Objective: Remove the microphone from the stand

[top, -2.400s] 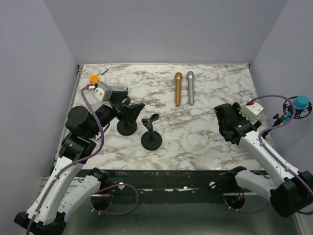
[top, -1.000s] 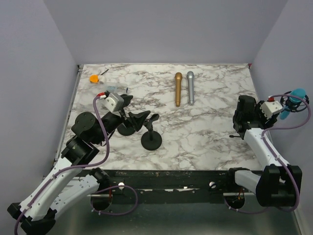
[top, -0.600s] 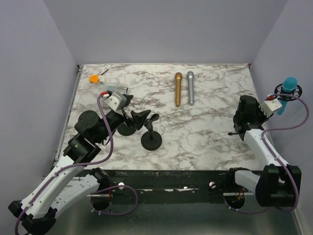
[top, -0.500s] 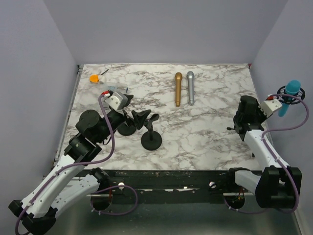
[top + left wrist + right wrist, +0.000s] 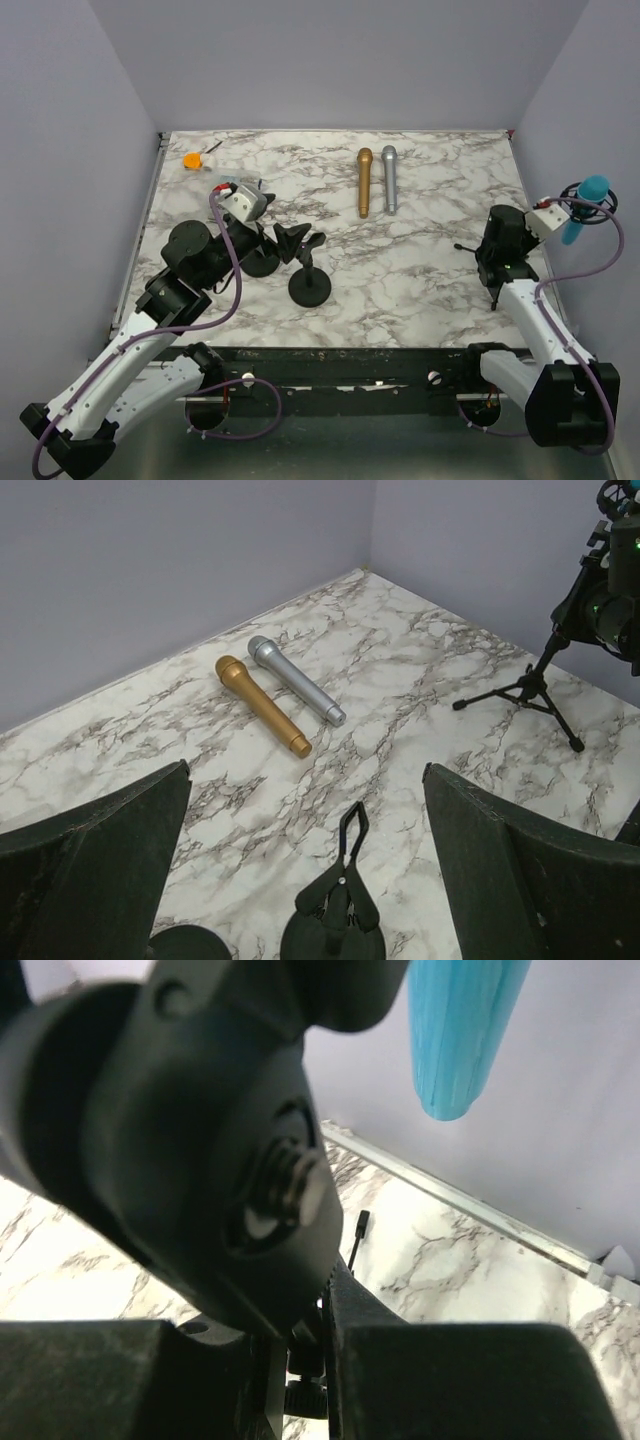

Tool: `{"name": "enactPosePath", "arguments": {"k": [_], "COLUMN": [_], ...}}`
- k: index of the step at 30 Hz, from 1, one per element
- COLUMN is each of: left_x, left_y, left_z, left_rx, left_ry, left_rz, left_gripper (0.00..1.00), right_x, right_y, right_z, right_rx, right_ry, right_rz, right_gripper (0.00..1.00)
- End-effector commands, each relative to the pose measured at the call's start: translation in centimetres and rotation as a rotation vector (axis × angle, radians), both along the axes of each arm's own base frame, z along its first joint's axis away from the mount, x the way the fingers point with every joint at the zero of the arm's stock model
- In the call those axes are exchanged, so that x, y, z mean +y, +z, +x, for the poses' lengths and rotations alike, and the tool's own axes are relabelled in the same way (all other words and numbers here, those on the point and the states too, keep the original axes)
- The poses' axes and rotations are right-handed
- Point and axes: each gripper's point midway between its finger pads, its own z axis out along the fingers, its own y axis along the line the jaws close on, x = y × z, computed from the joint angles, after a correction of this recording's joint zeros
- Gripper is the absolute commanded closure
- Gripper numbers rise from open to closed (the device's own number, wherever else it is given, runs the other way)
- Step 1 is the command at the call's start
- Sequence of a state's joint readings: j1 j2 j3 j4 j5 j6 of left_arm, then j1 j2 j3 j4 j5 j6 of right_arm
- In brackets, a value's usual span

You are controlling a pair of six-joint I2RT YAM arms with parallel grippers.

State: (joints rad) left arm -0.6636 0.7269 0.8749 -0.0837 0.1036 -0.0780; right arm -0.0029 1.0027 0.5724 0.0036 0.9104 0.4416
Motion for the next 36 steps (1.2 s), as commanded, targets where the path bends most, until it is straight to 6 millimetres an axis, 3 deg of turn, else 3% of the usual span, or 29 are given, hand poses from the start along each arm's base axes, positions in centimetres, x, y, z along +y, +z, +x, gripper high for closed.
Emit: {"name": "enactPosePath", "arguments": {"k": [1,6,13,16,23,27,29,36], "left_x": [0.0,-0.2,-0.1,-0.1,0.1,0.1,0.0,0.0], "left_y": [-0.1,-0.3,-0.4,-0.6,-0.6,-0.6,-0.7,-0.8], "left_z": [0.3,0.3,0.5,0.6,0.8,0.8,0.8,0.9], "left_rx": [-0.005,0.001,0.003,0.006,0.004,0.004,0.008,0.011], "left_ry": [0.011,0.008,0.017,0.017,0.036,0.033,0.031,0.036], "left_rz": [0.008,0.010,0.016,0.019,0.025,0.026,0.026,0.029], "left_gripper": [0.01,0.02,0.02,0.01,0.02,0.01,0.01,0.02], "right_x": [4.9,11.0,19.9,24.3,31.0,33.7,34.0,34.0], "right_y": [-1.9,-1.9,-3.4,-3.4,-4.2,-5.0,-5.4,-4.7], "right_z": [2.1,3.1,3.0,2.3,-0.9,-2.7,-3.2,-3.4], "right_rx": [-0.001,0.054,0.107,0.130,0.183,0.221,0.234,0.232], "right_ry": [0.172,0.293,0.476,0.544,0.636,0.692,0.689,0.721], "right_rz": [0.108,0.053,0.062,0.024,-0.062,-0.104,-0.107,-0.096], "right_gripper": [0.91,0.92,0.92,0.92,0.92,0.92,0.90,0.53]}}
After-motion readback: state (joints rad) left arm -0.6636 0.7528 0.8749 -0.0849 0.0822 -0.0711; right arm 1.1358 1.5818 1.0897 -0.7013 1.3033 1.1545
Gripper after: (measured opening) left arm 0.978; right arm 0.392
